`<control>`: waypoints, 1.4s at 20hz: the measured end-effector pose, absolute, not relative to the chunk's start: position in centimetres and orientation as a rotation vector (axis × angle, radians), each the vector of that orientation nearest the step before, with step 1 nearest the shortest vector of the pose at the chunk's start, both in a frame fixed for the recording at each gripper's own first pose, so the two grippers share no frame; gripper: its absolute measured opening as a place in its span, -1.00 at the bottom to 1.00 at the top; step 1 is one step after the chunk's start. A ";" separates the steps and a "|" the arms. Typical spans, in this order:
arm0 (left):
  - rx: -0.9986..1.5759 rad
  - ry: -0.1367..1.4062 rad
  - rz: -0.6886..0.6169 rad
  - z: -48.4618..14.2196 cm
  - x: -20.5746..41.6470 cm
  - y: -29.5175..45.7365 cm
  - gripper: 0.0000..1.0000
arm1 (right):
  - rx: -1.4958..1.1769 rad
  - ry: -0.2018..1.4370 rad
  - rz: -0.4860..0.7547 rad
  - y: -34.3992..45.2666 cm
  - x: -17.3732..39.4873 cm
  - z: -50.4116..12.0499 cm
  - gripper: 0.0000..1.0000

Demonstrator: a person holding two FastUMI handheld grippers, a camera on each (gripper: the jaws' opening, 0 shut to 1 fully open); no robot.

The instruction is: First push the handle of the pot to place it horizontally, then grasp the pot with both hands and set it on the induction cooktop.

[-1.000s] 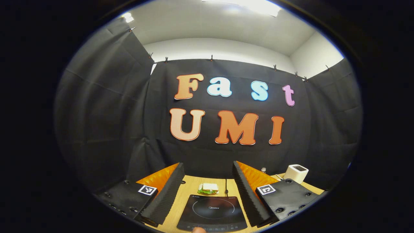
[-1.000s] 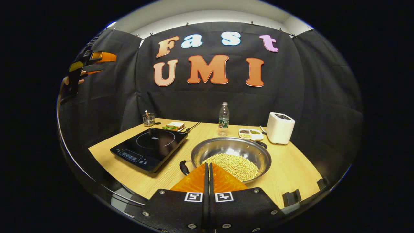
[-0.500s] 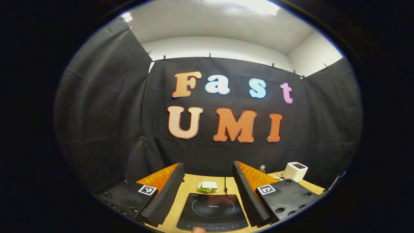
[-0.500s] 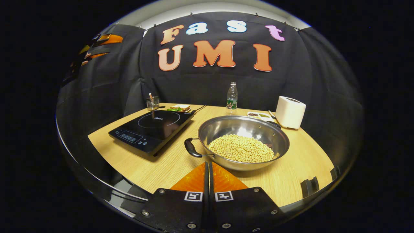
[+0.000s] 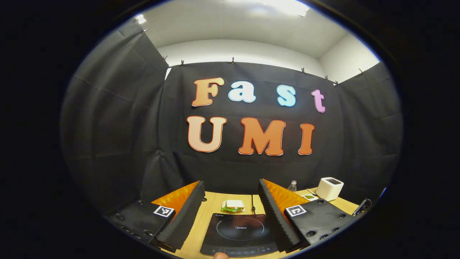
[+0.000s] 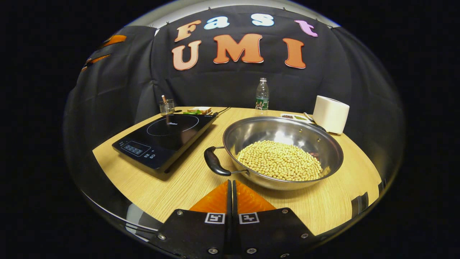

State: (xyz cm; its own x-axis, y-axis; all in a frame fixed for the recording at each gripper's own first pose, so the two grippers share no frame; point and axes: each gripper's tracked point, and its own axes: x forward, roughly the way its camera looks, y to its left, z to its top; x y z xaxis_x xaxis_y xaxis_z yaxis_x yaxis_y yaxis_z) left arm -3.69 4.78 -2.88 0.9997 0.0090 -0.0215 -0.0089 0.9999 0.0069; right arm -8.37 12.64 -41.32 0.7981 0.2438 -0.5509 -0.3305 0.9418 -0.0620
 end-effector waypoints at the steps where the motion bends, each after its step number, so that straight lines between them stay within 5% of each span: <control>1: 0.007 0.015 0.006 -2.7 -3.7 4.9 0.94 | -0.154 0.574 0.305 13.0 -8.0 -41.6 -1.00; 28: 0.008 0.027 0.063 -3.5 -2.6 8.3 0.94 | -0.069 0.630 0.280 18.7 -3.6 -42.4 -1.00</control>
